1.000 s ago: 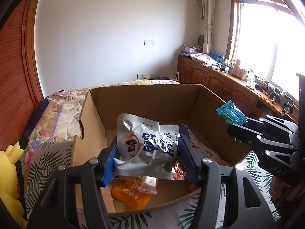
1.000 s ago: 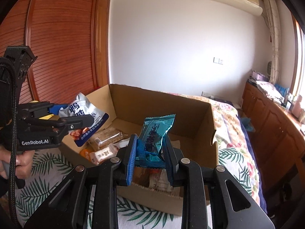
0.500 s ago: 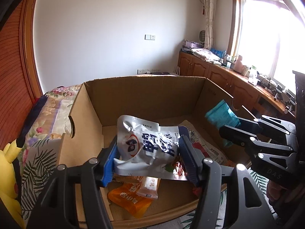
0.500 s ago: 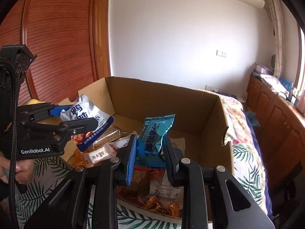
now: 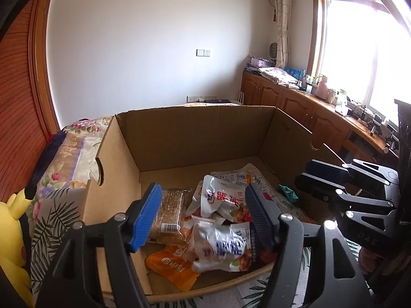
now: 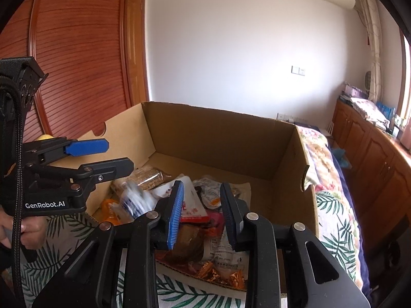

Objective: Organize snacks

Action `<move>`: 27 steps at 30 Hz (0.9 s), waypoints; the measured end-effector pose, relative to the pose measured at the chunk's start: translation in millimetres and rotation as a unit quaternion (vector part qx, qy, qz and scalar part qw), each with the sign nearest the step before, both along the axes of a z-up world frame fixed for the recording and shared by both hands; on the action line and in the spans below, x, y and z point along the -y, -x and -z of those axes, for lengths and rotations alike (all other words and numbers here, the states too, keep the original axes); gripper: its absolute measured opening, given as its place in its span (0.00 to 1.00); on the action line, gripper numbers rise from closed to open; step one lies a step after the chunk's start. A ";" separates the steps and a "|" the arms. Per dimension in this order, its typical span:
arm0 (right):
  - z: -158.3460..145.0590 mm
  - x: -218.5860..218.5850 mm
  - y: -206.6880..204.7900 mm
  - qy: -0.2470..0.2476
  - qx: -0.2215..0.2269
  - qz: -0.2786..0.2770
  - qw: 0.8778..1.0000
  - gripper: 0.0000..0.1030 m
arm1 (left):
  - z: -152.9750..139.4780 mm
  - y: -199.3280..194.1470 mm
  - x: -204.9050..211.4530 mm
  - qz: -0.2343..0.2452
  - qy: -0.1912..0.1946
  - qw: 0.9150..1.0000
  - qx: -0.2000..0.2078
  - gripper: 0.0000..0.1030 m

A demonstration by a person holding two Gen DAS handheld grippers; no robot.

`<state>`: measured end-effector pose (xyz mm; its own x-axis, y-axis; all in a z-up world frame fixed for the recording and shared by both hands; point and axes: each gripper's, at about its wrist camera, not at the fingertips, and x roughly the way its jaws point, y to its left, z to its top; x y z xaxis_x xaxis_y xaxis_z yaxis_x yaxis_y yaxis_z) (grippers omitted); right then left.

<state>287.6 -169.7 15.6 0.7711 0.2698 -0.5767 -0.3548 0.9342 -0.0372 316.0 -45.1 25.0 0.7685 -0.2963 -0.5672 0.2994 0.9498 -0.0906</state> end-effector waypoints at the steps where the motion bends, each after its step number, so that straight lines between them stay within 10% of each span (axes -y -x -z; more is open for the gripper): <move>1: -0.3 0.5 0.7 0.000 0.000 0.001 1.000 0.28 | -1.1 1.9 0.1 -0.001 -0.002 1.000 0.001 0.66; 17: -37.0 9.6 67.1 -0.011 0.023 0.019 0.999 0.32 | -39.4 77.2 -0.1 -0.012 -0.034 0.999 0.040 0.67; 27: -41.9 14.9 109.8 -0.015 0.031 0.056 0.998 0.60 | -46.0 128.5 -3.0 -0.032 -0.041 0.997 0.051 0.73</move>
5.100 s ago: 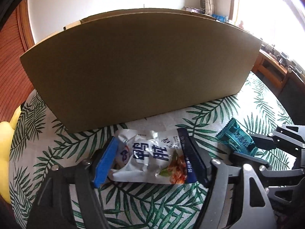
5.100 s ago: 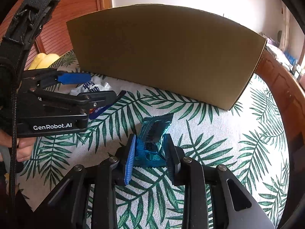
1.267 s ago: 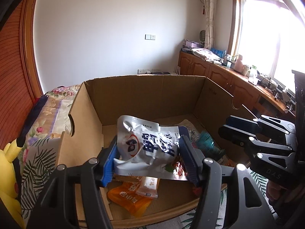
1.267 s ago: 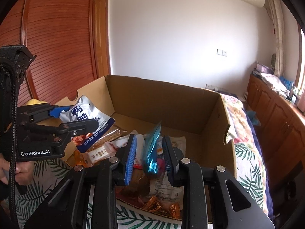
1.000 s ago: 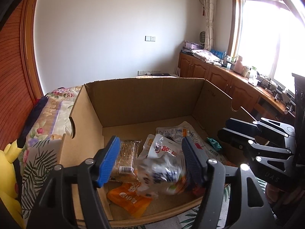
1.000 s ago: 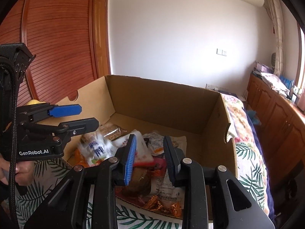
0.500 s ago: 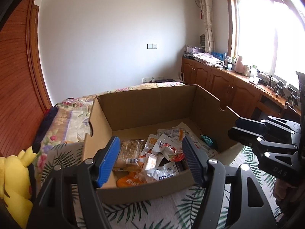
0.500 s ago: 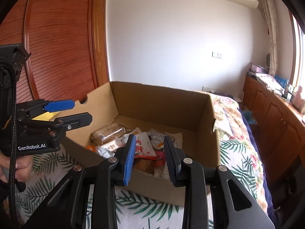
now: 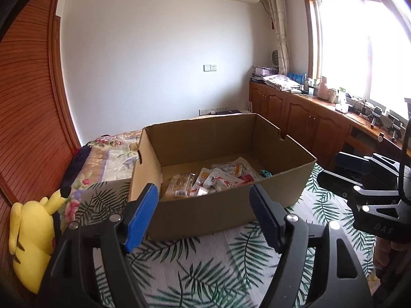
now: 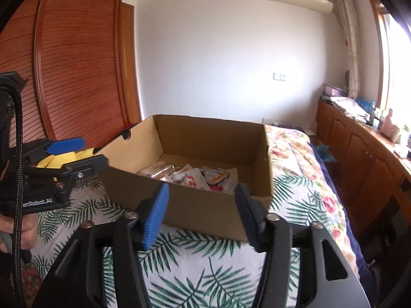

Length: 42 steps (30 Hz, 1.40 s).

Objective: Organize snacks

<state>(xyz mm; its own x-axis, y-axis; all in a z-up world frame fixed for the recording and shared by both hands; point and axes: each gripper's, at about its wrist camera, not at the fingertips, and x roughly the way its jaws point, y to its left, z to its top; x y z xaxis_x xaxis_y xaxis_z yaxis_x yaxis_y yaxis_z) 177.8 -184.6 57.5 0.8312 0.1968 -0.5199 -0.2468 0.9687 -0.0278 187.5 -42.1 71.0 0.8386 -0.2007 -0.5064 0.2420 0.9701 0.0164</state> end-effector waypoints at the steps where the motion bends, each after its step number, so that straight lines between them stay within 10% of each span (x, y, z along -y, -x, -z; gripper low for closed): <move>1: -0.9 0.6 4.2 -0.002 0.001 0.004 1.000 0.63 | -0.3 3.8 -0.6 -0.003 0.001 1.000 0.000 0.73; 18: -16.5 0.1 82.8 -0.010 0.036 0.043 0.998 1.00 | 0.8 86.8 -11.9 -0.055 0.000 0.998 0.026 1.00; 42: -29.3 -0.3 154.1 -0.009 0.061 0.080 0.995 1.00 | -4.3 162.0 -18.0 -0.064 0.008 0.997 0.037 1.00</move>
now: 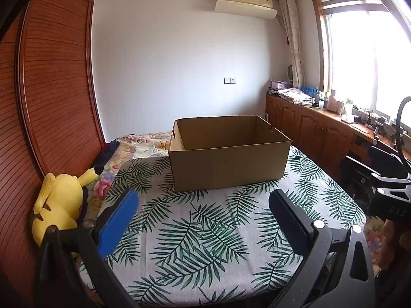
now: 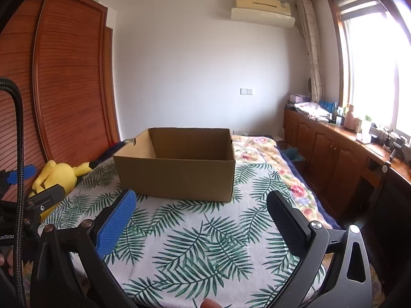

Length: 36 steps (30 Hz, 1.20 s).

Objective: Organize snacks

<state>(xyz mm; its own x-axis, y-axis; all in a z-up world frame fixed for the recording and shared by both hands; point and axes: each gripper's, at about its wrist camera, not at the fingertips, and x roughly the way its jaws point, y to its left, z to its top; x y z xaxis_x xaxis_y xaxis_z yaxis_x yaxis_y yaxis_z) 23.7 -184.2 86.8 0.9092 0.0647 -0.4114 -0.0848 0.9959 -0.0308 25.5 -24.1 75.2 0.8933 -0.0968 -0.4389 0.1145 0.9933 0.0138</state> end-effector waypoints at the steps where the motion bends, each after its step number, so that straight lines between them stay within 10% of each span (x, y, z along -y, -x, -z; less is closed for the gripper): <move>1: 0.1 0.1 0.3 0.000 0.000 0.000 1.000 1.00 | 0.2 0.2 -0.1 0.001 0.002 1.000 -0.001 1.00; 36: 0.0 1.5 3.5 0.000 0.005 -0.004 1.000 1.00 | 2.5 2.0 -6.6 -0.005 0.021 1.000 -0.005 1.00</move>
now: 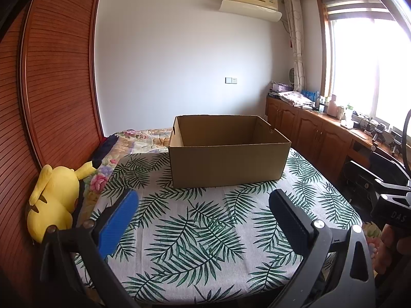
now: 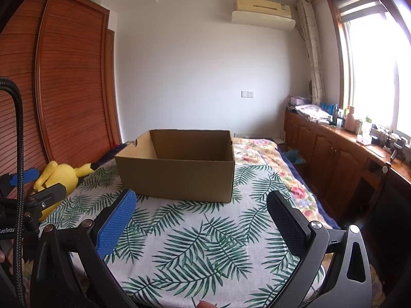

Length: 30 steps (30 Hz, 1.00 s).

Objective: Organize snacks

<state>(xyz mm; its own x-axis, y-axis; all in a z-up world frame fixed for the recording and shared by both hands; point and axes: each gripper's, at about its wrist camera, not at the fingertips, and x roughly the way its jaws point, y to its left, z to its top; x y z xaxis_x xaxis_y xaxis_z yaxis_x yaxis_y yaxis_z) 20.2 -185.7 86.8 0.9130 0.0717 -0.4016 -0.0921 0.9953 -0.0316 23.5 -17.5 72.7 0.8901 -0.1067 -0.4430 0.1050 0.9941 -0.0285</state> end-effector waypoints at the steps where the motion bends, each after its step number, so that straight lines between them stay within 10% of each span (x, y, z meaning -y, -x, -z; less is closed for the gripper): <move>1: 0.0 0.1 -0.2 0.000 0.000 0.000 1.000 1.00 | 0.4 0.0 0.0 0.000 0.000 1.000 0.000 1.00; 30: 0.8 0.9 0.5 -0.003 -0.001 0.001 1.000 1.00 | 3.5 -0.3 -1.8 0.000 0.004 1.000 -0.001 1.00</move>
